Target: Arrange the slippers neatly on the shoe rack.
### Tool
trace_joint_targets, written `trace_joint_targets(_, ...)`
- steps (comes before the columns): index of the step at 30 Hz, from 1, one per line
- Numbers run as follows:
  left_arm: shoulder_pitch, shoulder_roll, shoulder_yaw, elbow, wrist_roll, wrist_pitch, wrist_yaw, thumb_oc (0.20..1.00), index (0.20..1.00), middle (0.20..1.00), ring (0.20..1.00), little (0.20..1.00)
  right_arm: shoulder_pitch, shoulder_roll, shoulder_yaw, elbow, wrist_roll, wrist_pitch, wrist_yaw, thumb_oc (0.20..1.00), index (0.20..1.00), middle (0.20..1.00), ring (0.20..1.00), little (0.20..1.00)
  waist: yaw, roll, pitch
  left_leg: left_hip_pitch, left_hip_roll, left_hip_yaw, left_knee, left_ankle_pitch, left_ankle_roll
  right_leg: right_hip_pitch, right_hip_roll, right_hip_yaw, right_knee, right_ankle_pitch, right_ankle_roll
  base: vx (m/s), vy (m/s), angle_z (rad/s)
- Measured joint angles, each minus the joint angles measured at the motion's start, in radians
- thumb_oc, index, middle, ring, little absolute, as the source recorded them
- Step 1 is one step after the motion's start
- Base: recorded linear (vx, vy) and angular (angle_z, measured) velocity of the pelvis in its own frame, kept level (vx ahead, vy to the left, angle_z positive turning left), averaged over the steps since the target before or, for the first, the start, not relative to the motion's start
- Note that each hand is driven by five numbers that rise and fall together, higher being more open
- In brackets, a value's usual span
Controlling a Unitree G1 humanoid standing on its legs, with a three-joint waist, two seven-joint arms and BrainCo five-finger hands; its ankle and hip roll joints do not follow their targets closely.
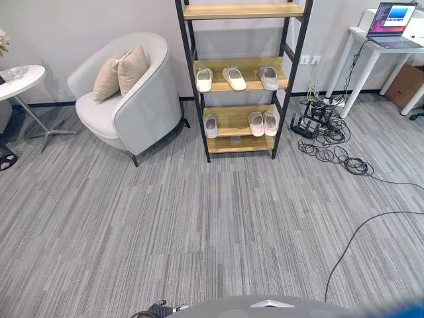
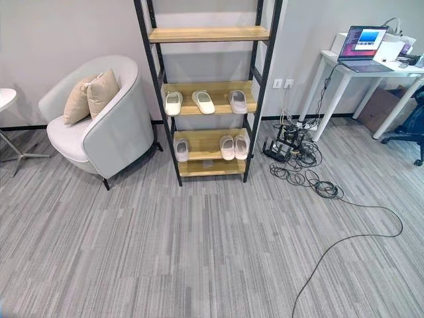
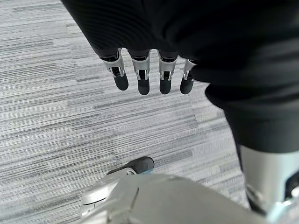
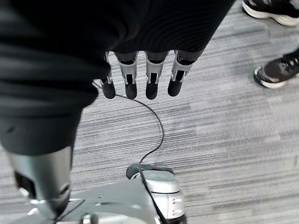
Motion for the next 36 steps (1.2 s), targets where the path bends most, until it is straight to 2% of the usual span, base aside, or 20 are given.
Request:
trace_joint_targets(10,-0.044,-0.001,-0.079,-0.031,0.074,0.005,0.0,1.0,1.0,1.0,1.0,1.0,-0.012,-0.013,0.001,-0.008,-0.004,0.001,0.007,1.0,1.0,1.0,1.0,1.0,-0.023,0.02,0.039,-0.003,0.028,0.008,0.01,0.002,-0.033,-0.007,0.028,0.005,0.009,-0.011,-0.024,0.02,-0.166,-0.04)
trace_joint_targets(12,-0.079,0.018,-0.076,-0.033,0.073,0.003,-0.001,1.0,1.0,1.0,1.0,1.0,-0.055,-0.01,0.019,0.017,-0.037,0.003,0.011,1.0,1.0,1.0,1.0,1.0,-0.012,-0.013,0.088,-0.113,0.021,0.009,0.207,-0.014,-0.066,-0.037,0.009,0.03,0.036,-0.027,-0.049,0.0,-0.118,-0.19)
trace_joint_targets(13,-0.105,0.018,-0.076,-0.041,0.073,0.001,0.001,1.0,1.0,1.0,1.0,1.0,-0.064,-0.011,0.024,0.02,-0.04,0.003,0.014,1.0,1.0,1.0,1.0,1.0,0.004,-0.035,0.112,-0.209,0.017,0.002,0.361,-0.004,-0.082,-0.041,-0.002,0.028,0.038,-0.018,-0.067,0.1,-0.031,0.41)
trace_joint_targets(14,-0.181,0.032,-0.083,-0.064,0.073,-0.002,0.002,1.0,1.0,1.0,1.0,1.0,-0.098,-0.007,0.044,0.051,-0.047,0.019,0.013,1.0,1.0,1.0,1.0,1.0,0.003,-0.057,0.165,-0.424,0.026,-0.005,0.62,0.013,-0.129,-0.037,-0.013,0.009,0.03,-0.018,-0.095,0.26,0.09,0.45)
trace_joint_targets(16,-0.193,0.044,-0.082,-0.063,0.073,-0.005,0.006,1.0,1.0,1.0,1.0,1.0,-0.144,-0.02,0.046,0.061,-0.06,0.022,0.01,1.0,1.0,1.0,1.0,1.0,0.015,-0.041,0.187,-0.481,0.083,-0.009,0.24,0.077,-0.14,0.0,0.001,0.008,0.003,-0.015,-0.086,0.44,0.247,0.06)
trace_joint_targets(18,-0.177,0.03,-0.039,-0.043,0.065,-0.009,0.005,1.0,1.0,1.0,1.0,1.0,-0.167,-0.018,0.053,0.029,-0.061,0.021,0.008,1.0,1.0,1.0,1.0,1.0,0.035,-0.007,0.18,-0.464,0.116,-0.105,-0.067,0.1,-0.155,0.05,0.045,0.066,-0.081,0.0,-0.04,0.49,0.311,-0.96)
trace_joint_targets(20,-0.097,0.019,0.009,0.005,0.072,-0.004,0.007,1.0,1.0,1.0,1.0,1.0,-0.129,-0.023,0.044,0.041,-0.073,0.018,0.012,1.0,1.0,1.0,1.0,1.0,0.033,-0.032,0.147,-0.303,0.075,-0.086,-0.003,0.14,-0.104,0.187,0.025,0.123,-0.123,-0.042,0.001,0.65,0.42,-1.02)
trace_joint_targets(21,-0.082,0.023,0.037,0.061,0.076,0.0,0.007,1.0,1.0,1.0,1.0,1.0,-0.078,-0.007,0.042,0.058,-0.078,0.016,0.012,1.0,1.0,1.0,1.0,1.0,0.03,-0.075,0.103,-0.249,0.022,-0.041,0.096,0.097,-0.044,0.206,-0.02,0.124,-0.085,-0.091,0.034,0.37,0.342,-0.39)
trace_joint_targets(22,-0.071,0.019,0.052,0.111,0.082,0.012,0.007,1.0,1.0,1.0,1.0,1.0,-0.052,-0.012,0.053,0.079,-0.078,0.023,0.011,1.0,1.0,1.0,1.0,1.0,0.031,-0.079,0.046,-0.21,0.017,-0.009,0.131,0.031,-0.009,0.142,-0.029,0.107,0.089,-0.164,0.079,0.23,0.291,-0.43)
trace_joint_targets(24,-0.086,0.046,-0.027,0.078,0.105,0.029,0.007,1.0,1.0,1.0,1.0,1.0,-0.048,0.026,0.12,0.031,-0.079,0.034,0.008,1.0,1.0,1.0,1.0,1.0,0.029,-0.09,0.052,-0.152,0.017,0.009,0.089,0.043,0.013,-0.088,-0.071,0.061,0.551,-0.131,0.087,0.18,0.253,-0.34)
trace_joint_targets(25,-0.1,0.058,-0.068,0.041,0.106,0.029,0.007,1.0,1.0,1.0,1.0,1.0,-0.056,0.018,0.13,-0.018,-0.082,0.032,0.005,1.0,1.0,1.0,1.0,1.0,0.02,-0.1,0.054,-0.142,0.005,0.007,0.085,0.033,0.027,-0.227,-0.132,0.014,0.803,-0.095,0.086,0.24,0.189,0.08)
trace_joint_targets(26,-0.131,0.066,-0.081,0.024,0.111,0.027,0.008,1.0,1.0,1.0,1.0,1.0,-0.067,0.018,0.131,-0.03,-0.087,0.033,0.006,1.0,1.0,1.0,1.0,1.0,0.021,-0.114,0.057,-0.125,-0.022,0.003,0.093,0.031,0.031,-0.291,-0.17,0.019,0.855,-0.097,0.084,0.37,0.188,0.4)
trace_joint_targets(27,-0.162,0.064,-0.083,0.01,0.111,0.022,0.009,1.0,1.0,1.0,1.0,1.0,-0.078,0.016,0.132,-0.03,-0.089,0.034,0.001,1.0,1.0,1.0,1.0,1.0,0.025,-0.111,0.06,-0.097,-0.038,-0.009,0.092,0.028,0.034,-0.323,-0.182,0.043,0.854,-0.102,0.077,0.39,0.139,0.64)
trace_joint_targets(29,-0.203,0.044,-0.085,-0.051,0.107,0.014,0.012,1.0,1.0,1.0,1.0,1.0,-0.084,-0.015,0.132,-0.054,-0.096,0.03,0.004,1.0,1.0,1.0,1.0,1.0,0.025,-0.057,0.085,-0.014,-0.042,-0.081,0.058,-0.052,0.067,-0.357,-0.114,0.115,0.79,-0.105,0.075,0.37,0.05,0.74)
trace_joint_targets(30,-0.215,0.037,-0.082,-0.063,0.102,0.005,0.027,1.0,1.0,1.0,1.0,1.0,-0.088,-0.003,0.132,-0.058,-0.097,0.021,0.007,1.0,1.0,1.0,1.0,1.0,0.016,-0.065,0.097,0.032,-0.077,-0.084,0.025,-0.052,0.052,-0.363,-0.108,0.127,0.587,-0.108,0.059,0.38,-0.033,0.69)
trace_joint_targets(31,-0.207,0.001,-0.085,-0.041,0.103,0.008,0.03,1.0,1.0,1.0,1.0,1.0,-0.105,-0.004,0.125,-0.056,-0.096,0.02,0.012,1.0,1.0,1.0,1.0,1.0,-0.002,-0.031,0.112,0.095,-0.08,-0.111,-0.005,-0.095,0.01,-0.411,-0.064,0.117,0.336,-0.052,0.047,0.52,-0.192,0.61)
trace_joint_targets(33,-0.161,-0.018,-0.071,0.003,0.104,0.007,0.029,1.0,1.0,1.0,1.0,1.0,-0.094,-0.001,0.096,-0.025,-0.097,0.017,0.016,1.0,1.0,1.0,1.0,1.0,-0.038,-0.012,0.125,0.152,-0.064,-0.127,0.006,-0.134,-0.046,-0.417,-0.01,0.165,0.101,0.051,0.072,0.43,-0.264,0.76)
trace_joint_targets(34,-0.128,-0.011,-0.07,0.011,0.105,0.008,0.029,1.0,1.0,1.0,1.0,1.0,-0.04,0.023,0.057,0.013,-0.097,0.022,0.026,1.0,1.0,1.0,1.0,1.0,-0.057,-0.041,0.106,0.207,-0.067,-0.128,0.064,-0.15,-0.072,-0.35,-0.023,0.129,0.071,0.097,0.047,0.38,-0.392,1.21)
trace_joint_targets(35,-0.089,-0.002,-0.042,0.025,0.112,0.007,0.029,1.0,1.0,1.0,1.0,1.0,0.0,0.01,0.044,0.024,-0.097,0.024,0.033,1.0,1.0,1.0,1.0,1.0,-0.043,-0.03,0.085,0.209,-0.04,-0.126,0.244,-0.125,-0.118,-0.23,0.011,0.141,0.054,0.186,-0.057,0.42,-0.618,0.77)
trace_joint_targets(36,-0.066,0.012,-0.005,0.046,0.113,0.005,0.027,1.0,1.0,1.0,1.0,1.0,-0.042,0.012,0.041,0.045,-0.097,0.021,0.033,1.0,1.0,1.0,1.0,1.0,-0.018,-0.054,0.063,0.207,-0.024,-0.131,0.224,-0.144,-0.104,-0.123,0.018,0.164,-0.017,0.157,-0.093,0.32,-0.693,0.35)
